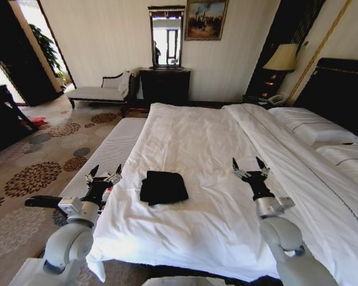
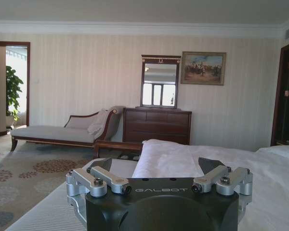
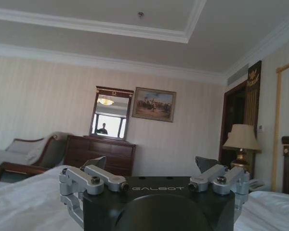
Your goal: Fold the clothes on the bed.
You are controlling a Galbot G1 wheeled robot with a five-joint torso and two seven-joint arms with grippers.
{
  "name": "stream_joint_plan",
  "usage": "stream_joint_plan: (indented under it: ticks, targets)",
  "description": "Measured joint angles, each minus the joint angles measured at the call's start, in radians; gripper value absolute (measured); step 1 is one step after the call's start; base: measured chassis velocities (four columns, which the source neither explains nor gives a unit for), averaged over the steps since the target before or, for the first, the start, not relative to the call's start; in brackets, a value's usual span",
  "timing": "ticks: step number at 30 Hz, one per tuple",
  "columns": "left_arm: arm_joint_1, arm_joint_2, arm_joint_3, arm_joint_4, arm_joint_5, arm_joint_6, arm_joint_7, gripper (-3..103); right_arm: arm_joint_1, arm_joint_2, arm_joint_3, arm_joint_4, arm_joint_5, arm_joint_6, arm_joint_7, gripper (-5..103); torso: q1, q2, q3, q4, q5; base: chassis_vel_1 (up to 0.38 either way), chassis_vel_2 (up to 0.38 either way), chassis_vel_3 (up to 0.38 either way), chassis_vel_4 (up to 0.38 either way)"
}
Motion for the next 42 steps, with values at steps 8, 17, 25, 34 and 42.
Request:
stream_joint_plan:
  ticks: [8,17,25,34,42]
  targets:
    - [0.029,-0.033,0.036,-0.009,0.039,-0.052,-0.019,100,-0.139,0.057,0.063,0.084,0.077,-0.054,0.085,100,0.000,0.000,0.000,-0.0002,0.0001,0.000,0.000,0.000,0.000]
    - [0.042,-0.119,0.025,0.028,0.077,-0.074,-0.093,100,-0.183,0.077,0.099,0.087,0.108,0.028,0.059,100,0.000,0.000,0.000,0.0001,0.0001,0.000,0.000,0.000,0.000]
    - [0.062,-0.154,0.011,0.014,0.030,-0.068,-0.054,100,-0.173,0.090,0.092,0.073,0.110,0.040,0.022,100,0.000,0.000,0.000,0.0001,0.0001,0.000,0.000,0.000,0.000]
    - [0.067,-0.151,0.007,0.003,0.014,-0.050,-0.034,100,-0.174,0.088,0.097,0.072,0.115,0.040,0.007,100,0.000,0.000,0.000,0.0000,0.0000,0.000,0.000,0.000,0.000]
    - [0.067,-0.149,0.006,0.002,0.013,-0.049,-0.034,100,-0.173,0.088,0.096,0.071,0.116,0.040,0.006,100,0.000,0.000,0.000,0.0000,0.0000,0.000,0.000,0.000,0.000]
